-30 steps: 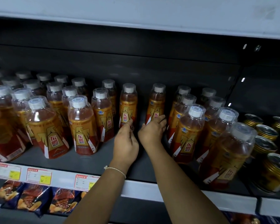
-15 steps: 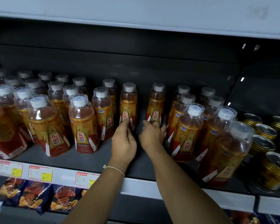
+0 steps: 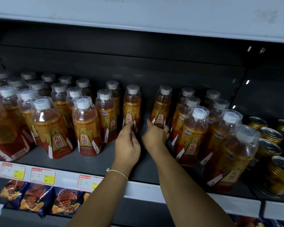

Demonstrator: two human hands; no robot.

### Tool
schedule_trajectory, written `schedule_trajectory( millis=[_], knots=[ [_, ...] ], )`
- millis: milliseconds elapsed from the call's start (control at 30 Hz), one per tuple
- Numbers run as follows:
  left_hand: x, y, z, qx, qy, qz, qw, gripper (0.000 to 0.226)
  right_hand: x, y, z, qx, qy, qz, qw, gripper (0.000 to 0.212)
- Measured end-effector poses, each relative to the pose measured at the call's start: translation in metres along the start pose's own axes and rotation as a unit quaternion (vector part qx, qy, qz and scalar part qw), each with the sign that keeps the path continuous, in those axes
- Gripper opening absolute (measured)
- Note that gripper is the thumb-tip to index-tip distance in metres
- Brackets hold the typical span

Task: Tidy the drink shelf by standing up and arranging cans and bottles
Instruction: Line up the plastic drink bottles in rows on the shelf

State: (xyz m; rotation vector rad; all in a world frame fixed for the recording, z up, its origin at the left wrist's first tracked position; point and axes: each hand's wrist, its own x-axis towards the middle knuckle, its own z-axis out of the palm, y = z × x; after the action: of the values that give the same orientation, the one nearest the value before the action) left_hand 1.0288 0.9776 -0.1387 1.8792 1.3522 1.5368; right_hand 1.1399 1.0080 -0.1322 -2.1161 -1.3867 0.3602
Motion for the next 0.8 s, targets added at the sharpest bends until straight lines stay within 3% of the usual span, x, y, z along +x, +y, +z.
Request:
schedule_trajectory(
  millis=[800],
  knots=[
    [-0.0011,-0.0017,0.0021,-0.005,0.006,-0.001,1.000,0.038,0.0014,0.0077,0.0060,0.039,0.041,0.005,0.998,0.045]
  ],
)
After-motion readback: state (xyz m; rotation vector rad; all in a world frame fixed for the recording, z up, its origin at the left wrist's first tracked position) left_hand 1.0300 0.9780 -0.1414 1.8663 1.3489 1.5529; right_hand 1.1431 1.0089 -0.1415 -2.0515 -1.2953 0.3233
